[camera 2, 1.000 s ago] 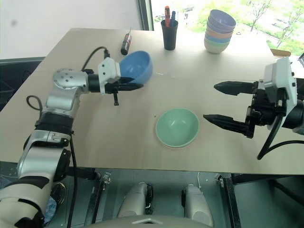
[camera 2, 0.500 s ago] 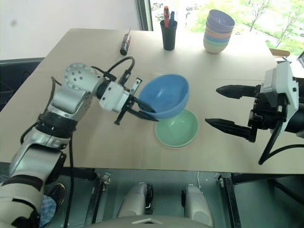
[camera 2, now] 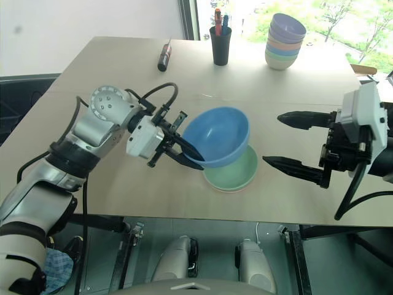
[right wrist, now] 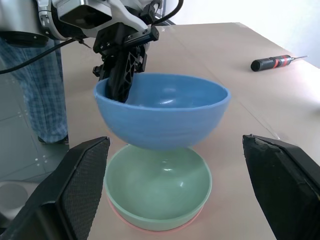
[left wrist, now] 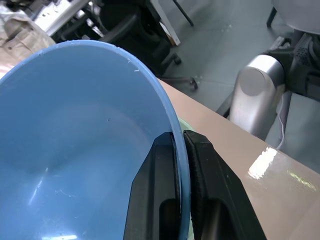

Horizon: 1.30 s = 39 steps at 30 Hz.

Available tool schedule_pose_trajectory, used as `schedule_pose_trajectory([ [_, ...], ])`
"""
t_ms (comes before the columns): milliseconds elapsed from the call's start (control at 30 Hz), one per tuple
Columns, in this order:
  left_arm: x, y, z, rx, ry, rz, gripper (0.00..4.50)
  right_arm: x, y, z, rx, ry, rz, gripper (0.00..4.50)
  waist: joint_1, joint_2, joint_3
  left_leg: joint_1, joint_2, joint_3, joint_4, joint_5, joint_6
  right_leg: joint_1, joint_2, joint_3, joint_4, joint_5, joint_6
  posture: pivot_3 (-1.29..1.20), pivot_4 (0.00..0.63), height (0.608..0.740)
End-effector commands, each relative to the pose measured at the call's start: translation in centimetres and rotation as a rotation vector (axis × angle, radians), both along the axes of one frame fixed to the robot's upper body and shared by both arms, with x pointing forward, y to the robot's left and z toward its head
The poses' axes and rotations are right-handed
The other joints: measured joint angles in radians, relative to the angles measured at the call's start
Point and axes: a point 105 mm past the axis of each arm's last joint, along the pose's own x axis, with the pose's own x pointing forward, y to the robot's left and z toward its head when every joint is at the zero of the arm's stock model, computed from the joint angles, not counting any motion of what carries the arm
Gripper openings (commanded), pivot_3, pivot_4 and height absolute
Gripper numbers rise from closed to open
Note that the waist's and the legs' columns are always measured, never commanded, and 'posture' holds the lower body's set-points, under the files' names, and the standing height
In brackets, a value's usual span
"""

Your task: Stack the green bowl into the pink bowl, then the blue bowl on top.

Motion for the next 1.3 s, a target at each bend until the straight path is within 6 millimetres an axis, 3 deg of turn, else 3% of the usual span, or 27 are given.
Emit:
schedule_pose_trajectory([
  [33,-0.2,-0.4,1.6,-0.064,-0.027,-0.035,2.35,-0.4,-0.3,0.9,-0.015,-0.055,-0.02,4.5,0.0,0.0,0.0,0.0,0.0,0.0,0.0,0.0,0.0,0.0,0.0,0.0,0.0,0.0,0.0,0.0,0.15,0.74],
  [200,-0.6,-1.1,2.8,-0.165,-0.057,-0.084,4.27,-0.4,-0.2,0.9,-0.015,-0.058,-0.022,4.5,-0.001,0.0,0.0,0.0,0.0,0.0,0.0,0.0,0.0,0.0,0.0,0.0,0.0,0.0,0.0,0.0,0.15,0.74],
  [233,-0.5,-1.1,2.9,-0.178,-0.063,-0.084,4.4,-0.4,-0.2,0.9,-0.015,-0.058,-0.023,4.5,-0.001,0.0,0.0,0.0,0.0,0.0,0.0,0.0,0.0,0.0,0.0,0.0,0.0,0.0,0.0,0.0,0.15,0.74],
  [467,1.8,0.2,3.0,-0.215,0.018,0.066,4.4,-0.3,-0.3,0.7,-0.009,-0.05,-0.033,4.5,-0.001,0.0,0.0,0.0,0.0,0.0,0.0,0.0,0.0,0.0,0.0,0.0,0.0,0.0,0.0,0.0,0.15,0.74],
  [633,3.9,2.3,2.8,-0.351,0.365,0.351,4.4,-0.1,-1.4,-1.0,0.022,0.01,-0.08,4.5,-0.002,0.0,0.0,0.0,0.0,-0.001,0.0,0.0,0.0,0.0,0.0,0.0,0.0,0.0,0.0,0.0,0.15,0.74],
  [833,3.1,4.5,0.3,-0.359,0.502,0.518,4.4,-0.1,-3.5,-4.0,0.049,0.075,-0.127,4.5,-0.001,0.0,0.0,0.0,0.0,-0.002,0.001,0.0,0.0,0.001,0.0,-0.002,0.0,0.0,0.0,0.0,0.15,0.74],
  [1000,2.0,6.1,-1.7,-0.377,0.492,0.632,4.4,-0.2,-5.6,-6.0,0.081,0.092,-0.156,4.5,-0.001,0.0,0.0,0.001,0.0,-0.003,0.002,0.0,0.0,0.002,0.0,-0.003,0.0,0.0,0.0,0.0,0.15,0.74],
  [1100,1.6,7.0,-3.6,-0.338,0.463,0.734,4.4,-0.3,-6.3,-6.9,0.099,0.101,-0.157,4.5,-0.001,0.0,0.0,0.001,0.0,-0.003,0.002,0.0,0.0,0.002,0.0,-0.003,0.001,0.0,0.0,0.0,0.15,0.74],
  [1300,0.4,8.0,-5.2,-0.354,0.478,0.799,4.4,-0.8,-7.1,-8.4,0.076,0.118,-0.099,4.5,0.001,0.0,0.0,0.002,0.0,-0.003,0.002,0.0,0.0,0.003,0.0,-0.003,0.001,0.0,0.0,0.0,0.15,0.74],
])
